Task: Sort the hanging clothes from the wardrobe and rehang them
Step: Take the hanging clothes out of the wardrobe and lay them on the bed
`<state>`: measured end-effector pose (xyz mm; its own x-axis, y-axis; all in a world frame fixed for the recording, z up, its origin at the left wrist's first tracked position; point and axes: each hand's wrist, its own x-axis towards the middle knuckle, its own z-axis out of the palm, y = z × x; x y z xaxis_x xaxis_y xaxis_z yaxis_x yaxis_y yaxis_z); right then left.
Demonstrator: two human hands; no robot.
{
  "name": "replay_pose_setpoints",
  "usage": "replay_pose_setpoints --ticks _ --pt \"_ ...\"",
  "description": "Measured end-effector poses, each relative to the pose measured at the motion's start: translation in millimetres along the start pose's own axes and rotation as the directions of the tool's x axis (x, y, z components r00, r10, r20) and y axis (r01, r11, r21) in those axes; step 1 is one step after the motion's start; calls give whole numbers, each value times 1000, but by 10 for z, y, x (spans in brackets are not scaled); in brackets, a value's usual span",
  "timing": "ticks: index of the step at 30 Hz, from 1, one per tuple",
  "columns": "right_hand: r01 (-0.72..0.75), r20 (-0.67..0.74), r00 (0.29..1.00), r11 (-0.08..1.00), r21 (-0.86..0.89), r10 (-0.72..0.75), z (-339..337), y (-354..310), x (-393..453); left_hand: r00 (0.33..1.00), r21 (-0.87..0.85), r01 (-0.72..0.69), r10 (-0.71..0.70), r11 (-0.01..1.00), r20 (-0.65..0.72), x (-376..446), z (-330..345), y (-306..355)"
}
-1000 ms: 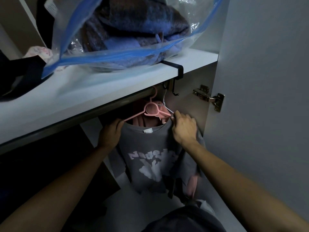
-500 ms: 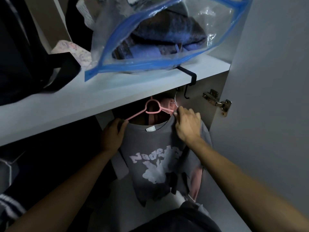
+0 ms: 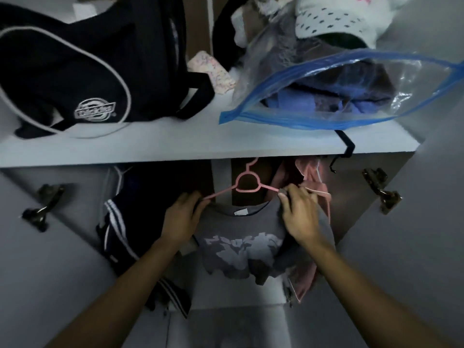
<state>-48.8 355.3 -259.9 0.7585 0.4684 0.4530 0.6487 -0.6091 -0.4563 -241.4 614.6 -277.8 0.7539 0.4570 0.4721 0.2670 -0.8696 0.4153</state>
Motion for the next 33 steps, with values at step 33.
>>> replay_pose_setpoints --ticks 33 --pt "542 33 443 297 786 -896 -245 -2925 -3896 463 248 882 -638 401 -615 -6192 -2800 2156"
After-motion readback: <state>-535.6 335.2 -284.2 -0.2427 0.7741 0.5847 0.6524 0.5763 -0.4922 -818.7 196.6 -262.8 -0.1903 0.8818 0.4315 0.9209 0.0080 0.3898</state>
